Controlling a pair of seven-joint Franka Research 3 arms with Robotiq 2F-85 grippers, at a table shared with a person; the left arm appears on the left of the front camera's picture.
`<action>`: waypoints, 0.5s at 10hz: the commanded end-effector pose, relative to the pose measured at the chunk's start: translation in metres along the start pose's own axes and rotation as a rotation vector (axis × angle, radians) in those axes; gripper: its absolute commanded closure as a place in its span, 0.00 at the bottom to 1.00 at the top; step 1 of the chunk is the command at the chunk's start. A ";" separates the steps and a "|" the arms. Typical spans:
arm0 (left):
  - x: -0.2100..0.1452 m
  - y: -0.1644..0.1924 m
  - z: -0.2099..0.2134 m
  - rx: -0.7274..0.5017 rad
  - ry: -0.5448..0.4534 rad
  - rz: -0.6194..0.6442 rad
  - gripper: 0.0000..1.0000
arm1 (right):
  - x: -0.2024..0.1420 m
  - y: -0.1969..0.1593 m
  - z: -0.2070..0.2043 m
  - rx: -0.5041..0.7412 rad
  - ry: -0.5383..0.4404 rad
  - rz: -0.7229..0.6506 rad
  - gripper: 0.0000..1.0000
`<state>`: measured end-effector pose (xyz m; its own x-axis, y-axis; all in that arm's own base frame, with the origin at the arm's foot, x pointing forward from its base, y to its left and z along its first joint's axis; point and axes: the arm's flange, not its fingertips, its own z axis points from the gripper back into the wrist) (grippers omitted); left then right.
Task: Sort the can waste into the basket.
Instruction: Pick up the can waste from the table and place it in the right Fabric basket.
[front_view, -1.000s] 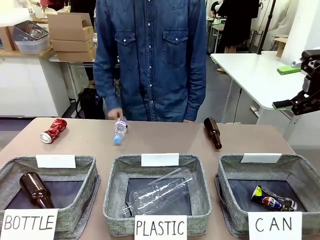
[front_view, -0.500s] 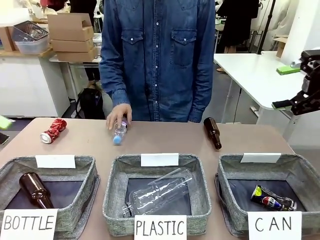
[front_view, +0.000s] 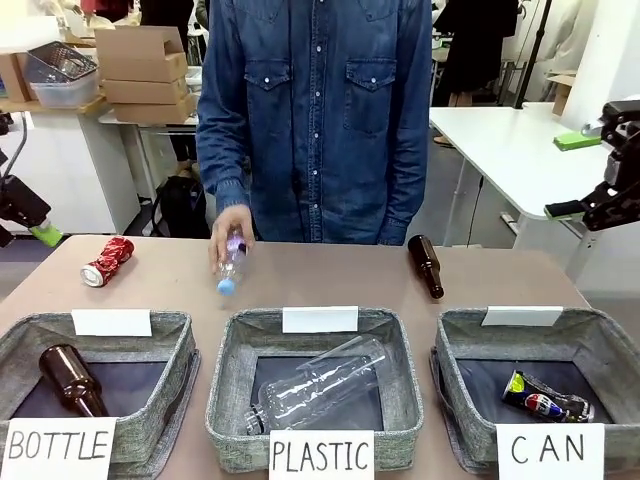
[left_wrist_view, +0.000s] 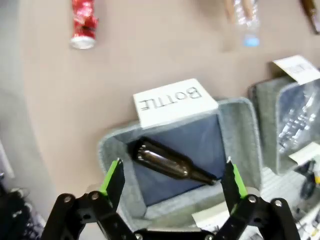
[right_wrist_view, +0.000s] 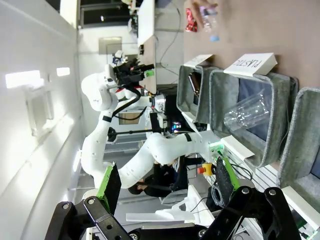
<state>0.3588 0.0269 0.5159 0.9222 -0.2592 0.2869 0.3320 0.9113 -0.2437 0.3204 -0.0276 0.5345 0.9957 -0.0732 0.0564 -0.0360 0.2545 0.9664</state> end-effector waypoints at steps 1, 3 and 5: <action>-0.010 -0.007 -0.003 -0.107 0.021 -0.031 0.00 | 0.000 0.000 0.002 -0.003 0.008 0.021 0.00; 0.026 0.026 -0.007 -0.058 0.116 0.011 0.00 | 0.000 0.000 0.002 -0.003 0.008 0.021 0.00; 0.089 0.085 -0.034 -0.088 0.096 0.042 0.00 | 0.000 0.000 0.002 -0.003 0.008 0.021 0.00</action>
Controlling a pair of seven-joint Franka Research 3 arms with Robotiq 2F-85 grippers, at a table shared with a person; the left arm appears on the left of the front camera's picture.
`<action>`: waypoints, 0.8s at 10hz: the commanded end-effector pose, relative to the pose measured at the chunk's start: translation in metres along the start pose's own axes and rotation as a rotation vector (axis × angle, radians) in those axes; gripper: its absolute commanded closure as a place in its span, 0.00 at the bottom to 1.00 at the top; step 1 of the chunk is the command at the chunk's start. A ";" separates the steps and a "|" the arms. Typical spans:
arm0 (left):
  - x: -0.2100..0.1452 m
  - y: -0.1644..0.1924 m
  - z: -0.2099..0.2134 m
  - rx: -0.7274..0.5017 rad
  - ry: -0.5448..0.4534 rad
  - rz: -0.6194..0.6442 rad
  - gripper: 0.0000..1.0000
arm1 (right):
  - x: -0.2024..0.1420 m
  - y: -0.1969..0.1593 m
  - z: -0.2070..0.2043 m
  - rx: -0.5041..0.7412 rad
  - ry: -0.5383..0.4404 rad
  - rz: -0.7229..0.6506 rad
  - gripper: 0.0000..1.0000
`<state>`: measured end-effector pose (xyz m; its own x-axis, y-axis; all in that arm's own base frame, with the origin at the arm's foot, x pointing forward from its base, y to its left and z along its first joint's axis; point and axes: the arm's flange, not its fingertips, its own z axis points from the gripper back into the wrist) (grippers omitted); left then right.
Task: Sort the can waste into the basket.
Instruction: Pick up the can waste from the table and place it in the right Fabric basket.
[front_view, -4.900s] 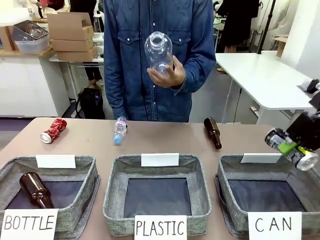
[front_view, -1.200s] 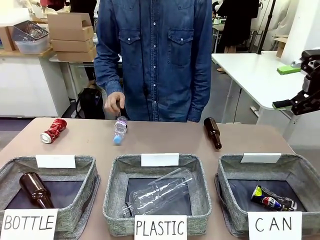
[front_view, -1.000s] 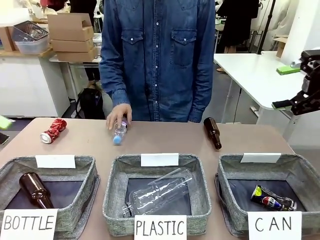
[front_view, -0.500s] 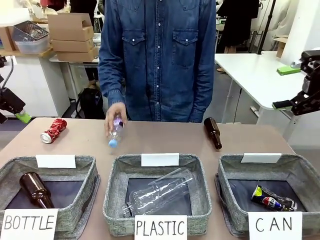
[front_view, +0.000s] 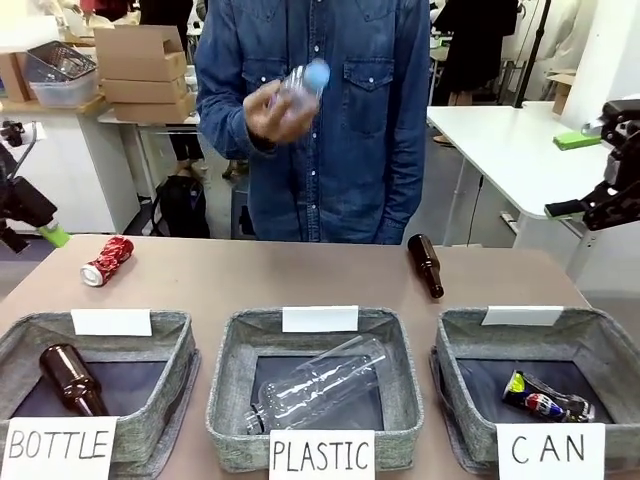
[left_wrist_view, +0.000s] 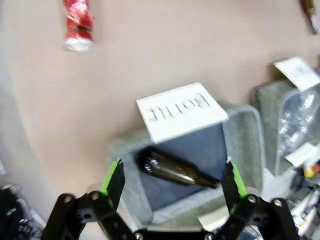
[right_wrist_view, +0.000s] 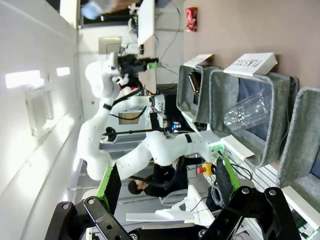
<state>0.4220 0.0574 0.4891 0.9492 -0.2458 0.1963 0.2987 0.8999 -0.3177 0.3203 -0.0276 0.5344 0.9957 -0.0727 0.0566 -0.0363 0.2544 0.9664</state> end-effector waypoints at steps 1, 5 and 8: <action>0.079 0.048 -0.022 0.071 -0.031 0.079 0.00 | 0.000 0.000 0.002 -0.004 0.007 0.021 0.00; 0.150 0.096 -0.114 0.070 0.115 0.048 0.00 | 0.000 0.000 0.002 -0.004 0.007 0.021 0.00; 0.160 0.119 -0.157 0.135 0.122 0.118 0.00 | 0.000 0.000 0.002 -0.004 0.007 0.021 0.00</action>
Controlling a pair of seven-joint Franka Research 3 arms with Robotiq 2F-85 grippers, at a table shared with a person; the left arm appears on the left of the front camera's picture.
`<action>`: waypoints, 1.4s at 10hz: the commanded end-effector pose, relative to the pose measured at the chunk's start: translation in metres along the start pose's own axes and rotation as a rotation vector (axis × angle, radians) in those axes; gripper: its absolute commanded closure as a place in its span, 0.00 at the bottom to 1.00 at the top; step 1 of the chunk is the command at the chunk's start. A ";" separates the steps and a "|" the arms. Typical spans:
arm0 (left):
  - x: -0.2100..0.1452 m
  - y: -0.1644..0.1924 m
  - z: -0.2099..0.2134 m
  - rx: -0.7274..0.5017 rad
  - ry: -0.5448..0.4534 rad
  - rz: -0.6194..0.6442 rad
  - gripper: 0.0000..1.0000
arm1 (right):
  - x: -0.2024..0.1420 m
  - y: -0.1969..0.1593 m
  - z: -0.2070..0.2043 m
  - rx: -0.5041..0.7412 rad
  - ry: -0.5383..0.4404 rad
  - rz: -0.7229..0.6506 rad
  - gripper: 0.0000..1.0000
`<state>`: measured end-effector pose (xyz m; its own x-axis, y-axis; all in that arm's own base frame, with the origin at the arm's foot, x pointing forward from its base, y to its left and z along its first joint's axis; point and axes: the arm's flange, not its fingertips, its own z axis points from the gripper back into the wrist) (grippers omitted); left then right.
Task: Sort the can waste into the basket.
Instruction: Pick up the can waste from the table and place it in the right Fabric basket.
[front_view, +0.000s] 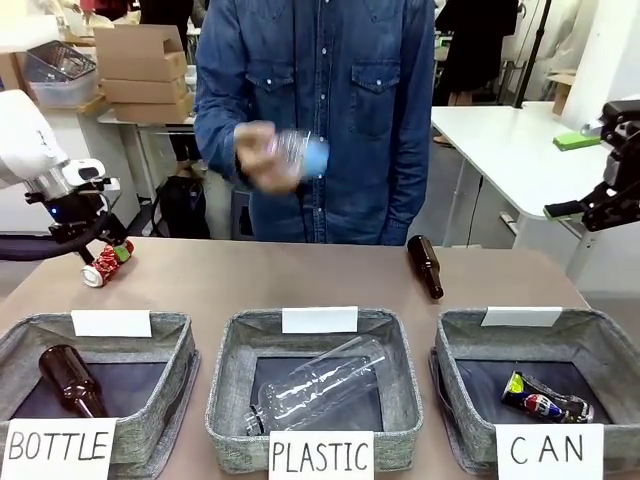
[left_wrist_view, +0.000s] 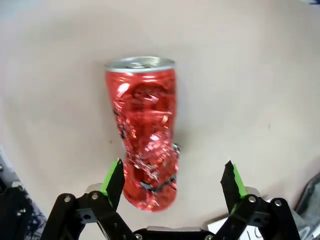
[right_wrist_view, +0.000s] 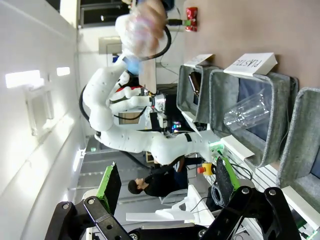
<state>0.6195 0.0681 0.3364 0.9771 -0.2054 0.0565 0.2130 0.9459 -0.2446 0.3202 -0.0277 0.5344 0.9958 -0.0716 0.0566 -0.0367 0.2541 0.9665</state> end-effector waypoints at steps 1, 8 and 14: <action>0.010 0.005 -0.011 0.089 -0.037 0.044 0.00 | 0.000 0.000 0.002 -0.004 0.006 0.020 0.00; 0.019 0.004 -0.021 0.130 -0.069 0.070 0.60 | 0.000 0.000 0.002 -0.004 0.006 0.020 0.00; 0.012 -0.004 -0.024 0.167 -0.078 0.036 1.00 | 0.000 0.000 0.002 -0.004 0.006 0.020 0.00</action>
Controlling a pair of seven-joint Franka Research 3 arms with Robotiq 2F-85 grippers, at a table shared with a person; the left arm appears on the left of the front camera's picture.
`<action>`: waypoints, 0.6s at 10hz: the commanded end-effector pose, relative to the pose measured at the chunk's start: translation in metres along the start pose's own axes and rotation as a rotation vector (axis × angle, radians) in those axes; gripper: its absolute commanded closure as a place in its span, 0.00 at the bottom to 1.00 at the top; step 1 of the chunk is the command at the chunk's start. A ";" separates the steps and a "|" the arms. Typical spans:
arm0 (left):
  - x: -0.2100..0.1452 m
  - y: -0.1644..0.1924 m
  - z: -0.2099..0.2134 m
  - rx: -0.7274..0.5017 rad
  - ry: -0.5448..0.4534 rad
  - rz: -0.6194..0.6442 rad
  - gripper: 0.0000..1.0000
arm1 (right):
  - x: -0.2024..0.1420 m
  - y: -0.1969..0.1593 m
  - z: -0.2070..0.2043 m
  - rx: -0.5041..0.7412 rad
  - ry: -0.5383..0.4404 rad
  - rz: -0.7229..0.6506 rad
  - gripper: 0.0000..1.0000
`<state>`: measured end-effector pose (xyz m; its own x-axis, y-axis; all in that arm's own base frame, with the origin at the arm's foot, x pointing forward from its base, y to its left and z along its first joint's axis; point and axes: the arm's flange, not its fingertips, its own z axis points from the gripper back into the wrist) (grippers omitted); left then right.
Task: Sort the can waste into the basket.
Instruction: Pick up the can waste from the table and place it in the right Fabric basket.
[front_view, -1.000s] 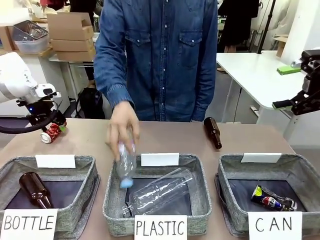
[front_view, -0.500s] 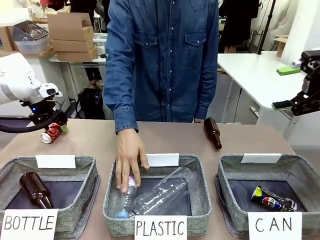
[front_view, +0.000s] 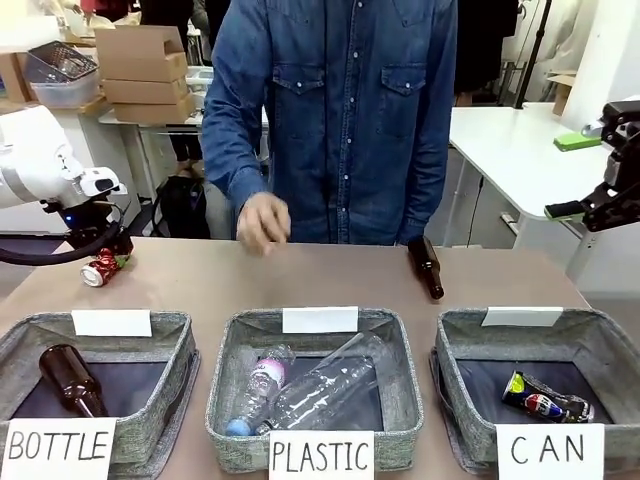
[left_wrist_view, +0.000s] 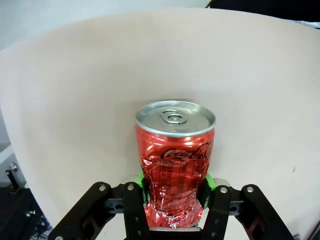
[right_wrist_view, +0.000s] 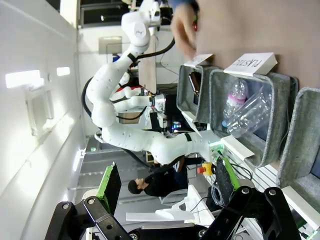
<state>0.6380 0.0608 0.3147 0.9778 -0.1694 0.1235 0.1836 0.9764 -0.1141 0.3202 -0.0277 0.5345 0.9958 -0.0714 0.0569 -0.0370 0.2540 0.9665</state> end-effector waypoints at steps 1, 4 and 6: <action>-0.007 -0.006 0.000 0.026 -0.003 0.013 1.00 | 0.000 0.000 0.002 -0.004 0.006 0.020 0.00; -0.014 -0.011 0.012 0.008 -0.003 0.010 1.00 | 0.000 0.000 0.002 -0.004 0.006 0.020 0.00; -0.046 -0.037 0.069 -0.026 0.040 -0.154 1.00 | 0.000 0.000 0.002 -0.004 0.006 0.020 0.00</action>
<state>0.6133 0.0463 0.3493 0.9665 -0.2296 0.1150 0.2432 0.9622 -0.1227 0.3202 -0.0278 0.5345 0.9958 -0.0715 0.0570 -0.0371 0.2541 0.9665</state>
